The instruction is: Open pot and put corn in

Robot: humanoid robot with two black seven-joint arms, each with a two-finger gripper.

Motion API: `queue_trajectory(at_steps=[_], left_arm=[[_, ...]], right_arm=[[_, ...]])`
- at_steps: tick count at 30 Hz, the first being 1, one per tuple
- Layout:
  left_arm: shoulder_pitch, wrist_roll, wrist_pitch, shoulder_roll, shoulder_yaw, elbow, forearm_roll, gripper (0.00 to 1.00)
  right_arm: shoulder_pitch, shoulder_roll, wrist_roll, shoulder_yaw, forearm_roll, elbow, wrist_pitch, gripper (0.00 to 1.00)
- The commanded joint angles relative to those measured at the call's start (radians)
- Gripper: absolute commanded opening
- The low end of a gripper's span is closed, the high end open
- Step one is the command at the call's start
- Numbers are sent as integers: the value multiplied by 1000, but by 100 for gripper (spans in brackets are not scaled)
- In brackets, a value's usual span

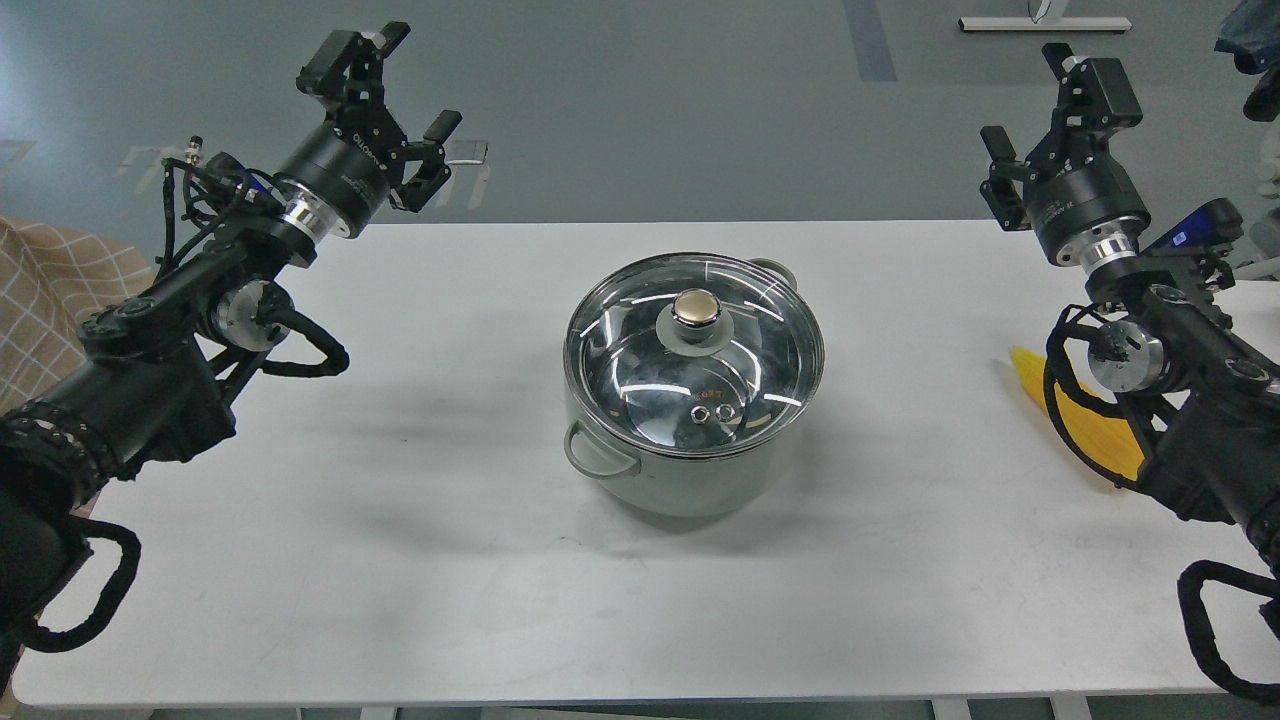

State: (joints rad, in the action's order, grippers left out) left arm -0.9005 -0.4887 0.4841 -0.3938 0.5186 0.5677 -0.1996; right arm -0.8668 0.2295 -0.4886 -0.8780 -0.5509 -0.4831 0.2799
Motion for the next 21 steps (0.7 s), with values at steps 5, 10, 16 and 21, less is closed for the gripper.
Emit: queue_trajectory(at_steps=[5,10,16,21], left_arm=[[0,0,2,-4,17,1,2,98],[22,0,5,-5,52,1,2,98],[22,0,5,-13,48,-2,-9,98],[11,0,5,-17,49,-2,-14,98]], right_arm=[[-5,-2,0,1,0,0,-1,100],[-3,-4,0,4,-1,-2,-1,100],[-1,-4,0,4,-1,-3,1,100],[-1,1,0,4,-1,-5,2,100]])
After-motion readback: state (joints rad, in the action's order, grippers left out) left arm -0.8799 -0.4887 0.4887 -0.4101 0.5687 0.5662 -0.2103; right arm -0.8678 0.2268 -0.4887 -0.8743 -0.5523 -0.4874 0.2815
